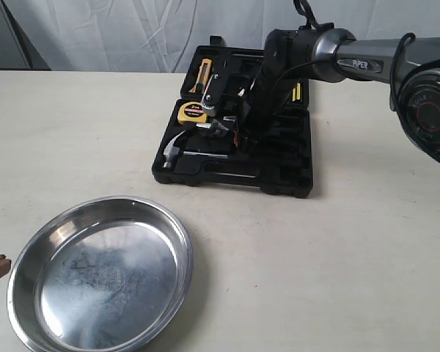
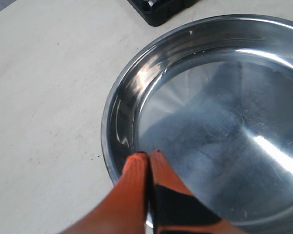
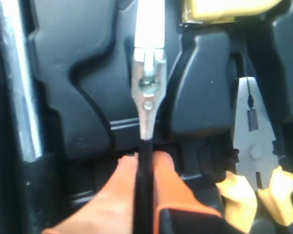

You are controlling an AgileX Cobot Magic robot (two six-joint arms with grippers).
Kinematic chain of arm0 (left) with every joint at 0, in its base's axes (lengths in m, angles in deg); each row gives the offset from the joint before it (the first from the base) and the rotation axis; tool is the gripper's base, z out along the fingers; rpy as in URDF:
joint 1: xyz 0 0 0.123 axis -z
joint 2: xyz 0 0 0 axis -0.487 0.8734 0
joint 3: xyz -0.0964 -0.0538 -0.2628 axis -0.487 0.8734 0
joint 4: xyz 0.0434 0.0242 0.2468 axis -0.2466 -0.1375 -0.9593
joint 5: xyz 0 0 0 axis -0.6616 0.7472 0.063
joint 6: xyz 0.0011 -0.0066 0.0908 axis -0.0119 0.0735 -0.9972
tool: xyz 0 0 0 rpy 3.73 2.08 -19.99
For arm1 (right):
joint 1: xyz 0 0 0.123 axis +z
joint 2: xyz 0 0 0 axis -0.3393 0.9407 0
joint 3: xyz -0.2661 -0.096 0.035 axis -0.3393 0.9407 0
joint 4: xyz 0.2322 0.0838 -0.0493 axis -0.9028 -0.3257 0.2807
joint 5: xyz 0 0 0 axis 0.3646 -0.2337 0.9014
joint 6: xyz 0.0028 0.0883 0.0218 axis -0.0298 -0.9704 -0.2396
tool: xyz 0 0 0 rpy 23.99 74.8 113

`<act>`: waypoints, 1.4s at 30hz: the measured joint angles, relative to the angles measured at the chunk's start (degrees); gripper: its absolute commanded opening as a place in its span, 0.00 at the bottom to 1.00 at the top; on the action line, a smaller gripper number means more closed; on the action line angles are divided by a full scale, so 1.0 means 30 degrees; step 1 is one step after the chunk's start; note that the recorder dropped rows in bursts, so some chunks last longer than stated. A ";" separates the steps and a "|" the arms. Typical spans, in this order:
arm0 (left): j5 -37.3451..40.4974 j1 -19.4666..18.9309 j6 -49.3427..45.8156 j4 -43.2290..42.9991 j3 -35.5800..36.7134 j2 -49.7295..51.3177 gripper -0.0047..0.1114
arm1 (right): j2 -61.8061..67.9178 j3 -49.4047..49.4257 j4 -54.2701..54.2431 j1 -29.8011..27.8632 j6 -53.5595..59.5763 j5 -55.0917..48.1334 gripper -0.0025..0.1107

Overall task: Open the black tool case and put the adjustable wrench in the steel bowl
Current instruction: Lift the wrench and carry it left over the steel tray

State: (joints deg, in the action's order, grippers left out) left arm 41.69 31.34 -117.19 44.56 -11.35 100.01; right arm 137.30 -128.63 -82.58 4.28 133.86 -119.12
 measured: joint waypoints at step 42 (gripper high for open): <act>0.0000 0.0000 0.0000 0.0000 0.0000 0.0000 0.04 | -0.3380 0.0060 -0.9201 0.4558 0.1486 -0.8128 0.01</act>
State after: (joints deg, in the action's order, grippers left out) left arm 41.69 31.34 -117.19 44.56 -11.35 100.01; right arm 127.16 -128.45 -110.19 17.96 138.32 -143.51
